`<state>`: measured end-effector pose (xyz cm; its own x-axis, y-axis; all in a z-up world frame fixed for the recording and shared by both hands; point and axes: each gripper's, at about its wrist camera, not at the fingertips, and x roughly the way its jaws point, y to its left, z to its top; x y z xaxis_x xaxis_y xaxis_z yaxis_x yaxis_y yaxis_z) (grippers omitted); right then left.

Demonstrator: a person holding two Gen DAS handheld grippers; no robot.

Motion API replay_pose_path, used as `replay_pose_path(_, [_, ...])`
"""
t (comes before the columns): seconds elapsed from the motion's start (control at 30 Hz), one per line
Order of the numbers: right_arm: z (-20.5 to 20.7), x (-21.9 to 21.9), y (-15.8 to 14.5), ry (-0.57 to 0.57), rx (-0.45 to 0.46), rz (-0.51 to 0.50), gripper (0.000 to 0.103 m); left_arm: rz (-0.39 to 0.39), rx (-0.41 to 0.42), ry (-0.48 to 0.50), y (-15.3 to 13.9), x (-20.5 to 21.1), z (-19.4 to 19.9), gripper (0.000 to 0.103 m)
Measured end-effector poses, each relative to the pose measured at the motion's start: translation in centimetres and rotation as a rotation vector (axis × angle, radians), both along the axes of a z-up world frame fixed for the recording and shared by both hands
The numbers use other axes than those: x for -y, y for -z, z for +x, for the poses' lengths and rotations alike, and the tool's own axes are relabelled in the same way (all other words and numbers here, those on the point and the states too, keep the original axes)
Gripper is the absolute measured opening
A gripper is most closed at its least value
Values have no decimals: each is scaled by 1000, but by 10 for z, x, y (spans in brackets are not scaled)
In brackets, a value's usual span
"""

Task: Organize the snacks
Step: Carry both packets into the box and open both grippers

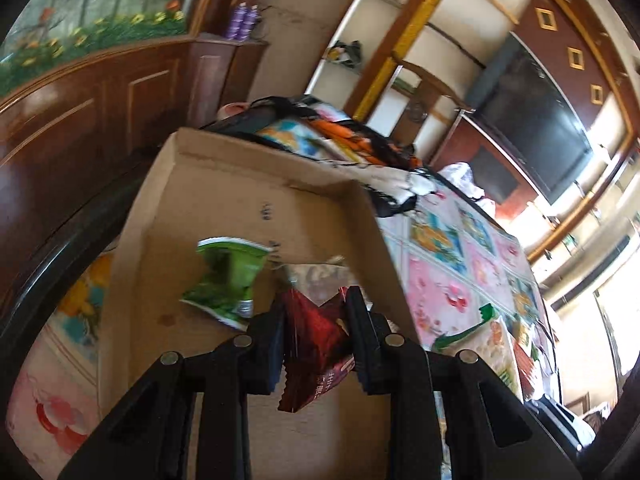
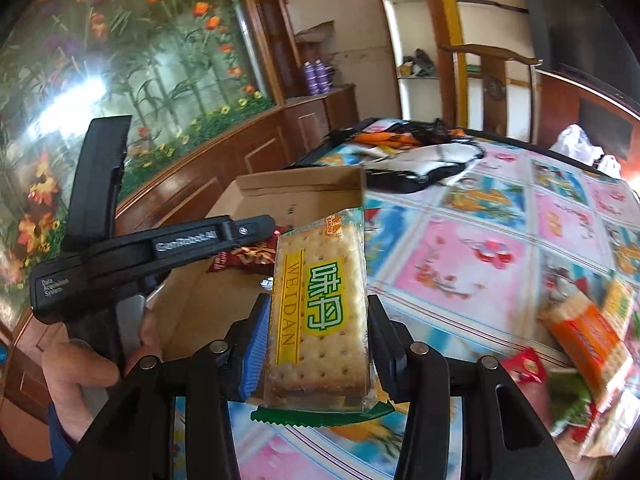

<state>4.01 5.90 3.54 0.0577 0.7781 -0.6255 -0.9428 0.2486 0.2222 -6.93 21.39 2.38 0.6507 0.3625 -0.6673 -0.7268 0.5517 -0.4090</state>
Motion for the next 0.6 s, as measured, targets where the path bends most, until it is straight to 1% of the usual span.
replay_pose_path(0.03, [-3,-7,2,-8,6,-11,50,-5,-12,-14,2,-2,-1,27])
replay_pose_path(0.1, [-6,-16,7,-19,0,-29,50,8,-51,-46,5,-2,-2,27])
replay_pose_path(0.13, [-7,-22,11,-27,-9,-41,50,6,-57,-54,6,-3,-3,27])
replay_pose_path(0.23, [-8,-32,20,-34,-17,-68,50,-11,-57,-60,8,-5,-6,27])
replay_pose_path(0.4, [-9,-44,36,-56,-62,-108,50,-17,-68,-65,11,-6,-5,27])
replay_pose_path(0.5, [-10,-46,42,-59,-72,-119,50,-15,-76,-68,11,-5,-4,27])
replay_pose_path(0.6, [-8,-48,47,-65,-107,-123,50,-16,-83,-69,12,-4,-3,27])
